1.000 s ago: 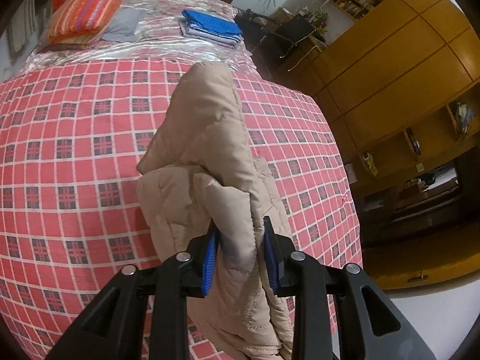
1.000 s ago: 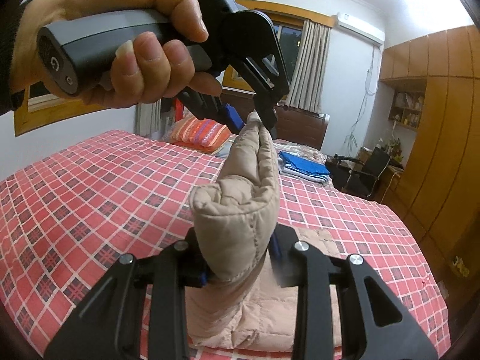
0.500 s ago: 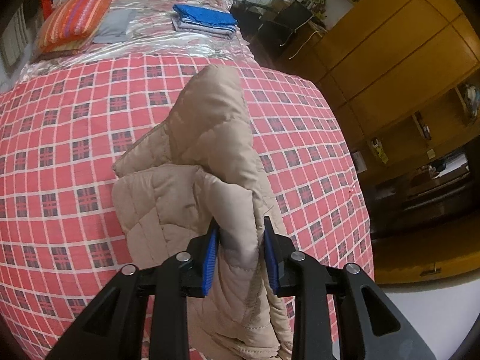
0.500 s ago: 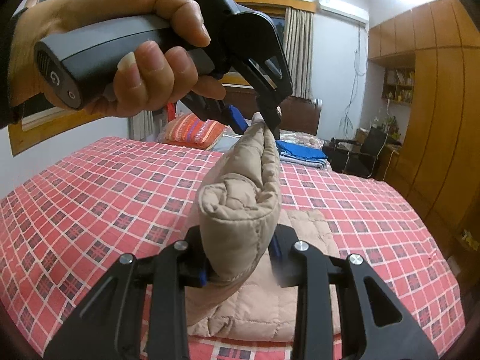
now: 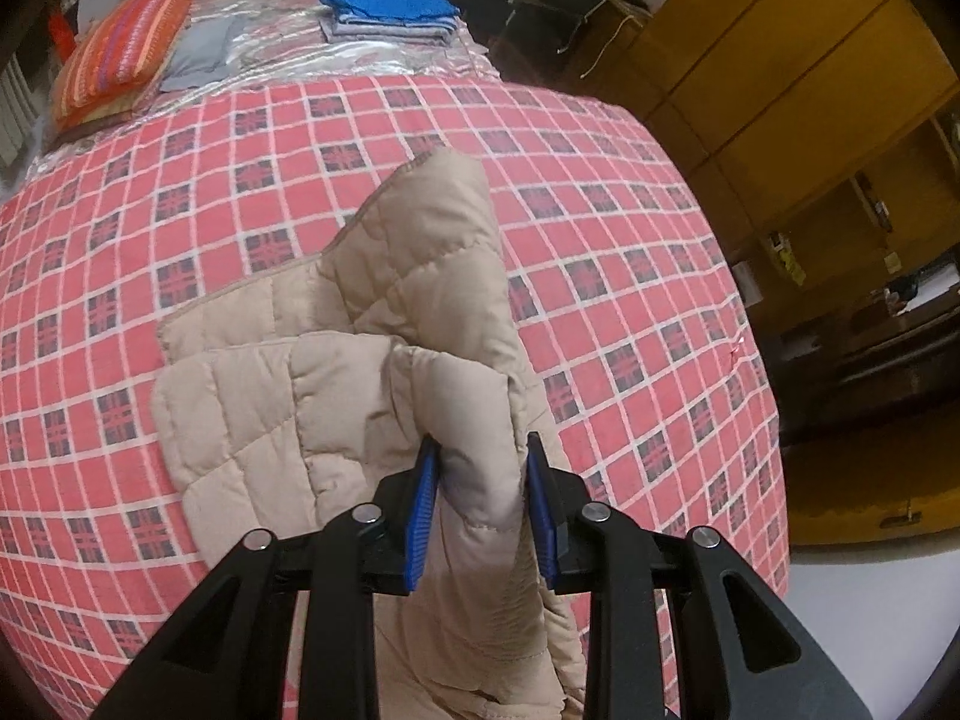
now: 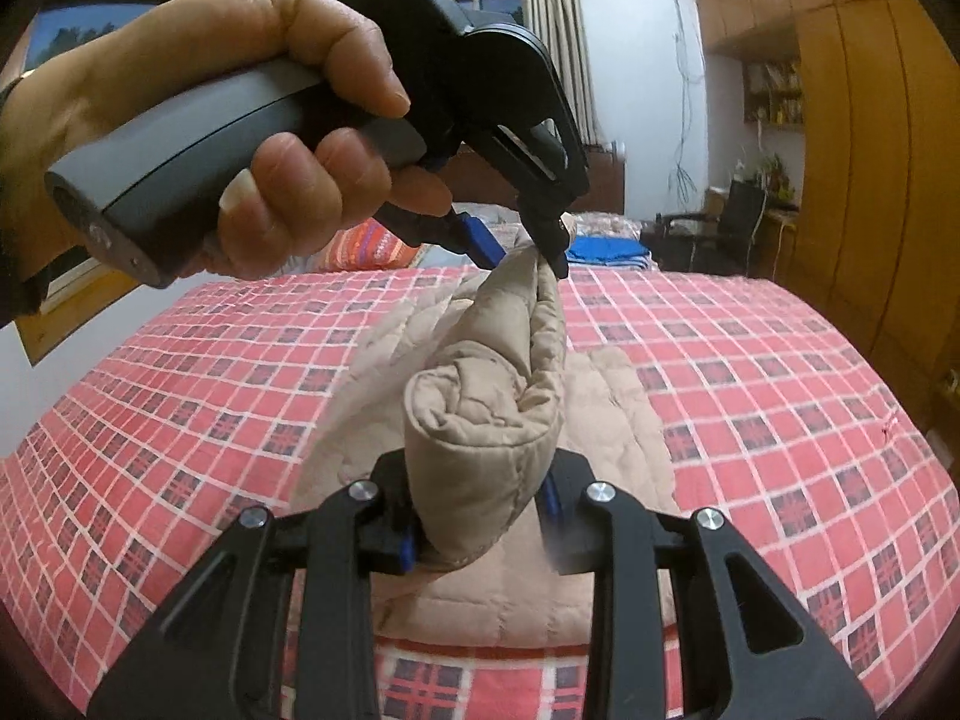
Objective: Fold large clothes
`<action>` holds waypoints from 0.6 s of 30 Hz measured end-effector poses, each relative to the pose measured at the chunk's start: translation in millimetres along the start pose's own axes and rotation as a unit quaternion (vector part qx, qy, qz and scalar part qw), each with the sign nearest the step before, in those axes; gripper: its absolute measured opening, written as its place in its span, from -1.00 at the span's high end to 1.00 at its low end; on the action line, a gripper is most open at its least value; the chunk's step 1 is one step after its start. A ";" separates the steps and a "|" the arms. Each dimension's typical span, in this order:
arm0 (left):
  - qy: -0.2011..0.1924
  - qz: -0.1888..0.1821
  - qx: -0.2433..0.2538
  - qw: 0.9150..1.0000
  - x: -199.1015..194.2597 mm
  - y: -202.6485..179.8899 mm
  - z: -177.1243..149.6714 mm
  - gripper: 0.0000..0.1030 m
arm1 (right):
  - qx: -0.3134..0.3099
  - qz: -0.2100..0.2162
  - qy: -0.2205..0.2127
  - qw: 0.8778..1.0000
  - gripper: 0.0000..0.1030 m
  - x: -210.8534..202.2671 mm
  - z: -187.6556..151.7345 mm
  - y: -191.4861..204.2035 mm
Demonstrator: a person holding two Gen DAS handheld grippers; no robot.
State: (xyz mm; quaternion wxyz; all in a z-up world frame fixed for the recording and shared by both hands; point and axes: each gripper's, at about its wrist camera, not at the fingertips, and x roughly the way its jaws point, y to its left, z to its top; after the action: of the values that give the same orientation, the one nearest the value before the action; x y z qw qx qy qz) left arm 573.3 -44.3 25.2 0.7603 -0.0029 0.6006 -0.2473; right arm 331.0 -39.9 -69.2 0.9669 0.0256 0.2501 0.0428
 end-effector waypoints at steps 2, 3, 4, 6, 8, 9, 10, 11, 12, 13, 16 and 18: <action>0.005 0.004 0.004 1.000 11.6 -5.6 0.3 0.45 | 0.010 0.005 0.003 1.000 0.44 2.5 -5.6 -8.9; 0.006 0.007 0.007 1.000 18.0 -8.5 0.3 0.45 | 0.017 0.008 0.006 1.000 0.44 4.4 -7.3 -11.8; 0.008 0.010 0.008 1.000 24.4 -11.0 0.1 0.45 | 0.025 0.011 0.009 1.000 0.44 6.1 -9.5 -16.1; 0.010 0.013 0.009 1.000 36.1 -14.6 -0.8 0.45 | 0.040 0.016 0.013 0.999 0.45 9.3 -14.8 -25.1; 0.013 0.017 0.010 1.000 46.6 -17.0 -1.6 0.45 | 0.050 0.022 0.018 0.998 0.45 12.5 -20.0 -32.3; 0.015 0.019 0.011 1.000 52.4 -18.3 -2.1 0.45 | 0.058 0.028 0.020 0.998 0.45 14.1 -23.0 -37.0; 0.015 0.023 0.013 1.000 57.2 -20.2 -2.7 0.45 | 0.068 0.037 0.021 0.997 0.45 15.3 -25.5 -41.9; 0.014 0.025 0.016 0.999 60.6 -21.9 -2.9 0.45 | 0.080 0.049 0.023 0.995 0.45 17.2 -29.0 -48.5; 0.014 0.027 0.017 0.999 63.5 -23.4 -3.3 0.45 | 0.091 0.057 0.025 0.994 0.45 18.9 -31.4 -54.9; 0.012 0.029 0.019 0.999 67.4 -25.4 -4.4 0.45 | 0.104 0.064 0.029 0.992 0.45 20.8 -33.4 -60.4; 0.004 0.032 0.024 0.999 75.2 -28.9 -7.3 0.43 | 0.159 0.100 0.042 0.981 0.45 28.0 -40.7 -79.8; -0.004 0.034 0.026 0.999 81.1 -31.4 -9.1 0.40 | 0.191 0.118 0.052 0.973 0.45 33.6 -46.1 -91.5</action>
State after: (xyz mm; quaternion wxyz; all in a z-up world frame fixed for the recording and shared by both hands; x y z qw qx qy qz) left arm 565.9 -100.0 -41.8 0.7705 0.0362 0.5909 -0.2365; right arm 344.2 -126.5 -132.1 0.9178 0.2372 0.2991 0.1093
